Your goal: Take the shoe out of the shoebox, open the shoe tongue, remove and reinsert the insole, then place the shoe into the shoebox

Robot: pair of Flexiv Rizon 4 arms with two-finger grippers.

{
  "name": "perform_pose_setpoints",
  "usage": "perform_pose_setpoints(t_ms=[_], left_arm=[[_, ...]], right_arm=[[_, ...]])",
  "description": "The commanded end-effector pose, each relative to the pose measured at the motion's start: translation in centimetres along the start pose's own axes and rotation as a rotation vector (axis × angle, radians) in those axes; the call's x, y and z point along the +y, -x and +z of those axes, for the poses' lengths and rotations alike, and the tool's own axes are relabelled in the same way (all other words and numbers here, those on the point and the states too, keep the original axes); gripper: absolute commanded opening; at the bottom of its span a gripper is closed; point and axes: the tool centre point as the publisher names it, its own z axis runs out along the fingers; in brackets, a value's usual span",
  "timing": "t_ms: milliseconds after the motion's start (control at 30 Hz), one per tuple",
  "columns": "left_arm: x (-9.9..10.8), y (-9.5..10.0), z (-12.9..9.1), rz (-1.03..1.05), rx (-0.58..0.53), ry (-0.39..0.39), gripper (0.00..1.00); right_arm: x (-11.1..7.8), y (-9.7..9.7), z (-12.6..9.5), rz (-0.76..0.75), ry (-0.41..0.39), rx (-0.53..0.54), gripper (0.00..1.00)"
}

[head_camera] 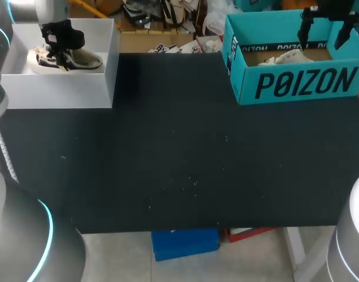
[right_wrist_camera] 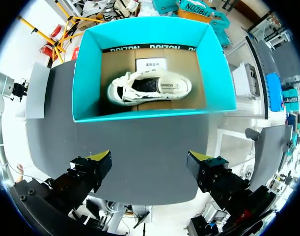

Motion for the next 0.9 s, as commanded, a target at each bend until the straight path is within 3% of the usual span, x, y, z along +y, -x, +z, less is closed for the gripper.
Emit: perform_pose_setpoints(t_ms=[33, 367, 600, 733, 900], left_arm=[[0.1, -1.0, -1.1, 0.015, -0.023, 0.002, 0.00], [0.5, -3.2, -8.0, 0.034, -0.085, 0.006, 0.00], [-0.4, -6.0, -15.5, 0.002, -0.153, 0.010, 0.00], [-2.4, -8.2, -20.1, -0.016, -0.220, 0.028, 0.00], [-7.2, -12.0, -25.1, -0.051, -0.306, 0.061, 0.00]], right_arm=[[0.1, 0.0, 0.0, 0.000, -0.001, 0.000, 1.00], [0.1, 0.0, 0.0, 0.000, -0.001, 0.000, 1.00], [0.1, 0.0, 0.0, 0.000, -0.001, 0.000, 1.00], [0.1, 0.0, 0.0, 0.000, -0.001, 0.000, 1.00], [0.1, 0.0, 0.0, 0.000, -0.001, 0.000, 1.00]])
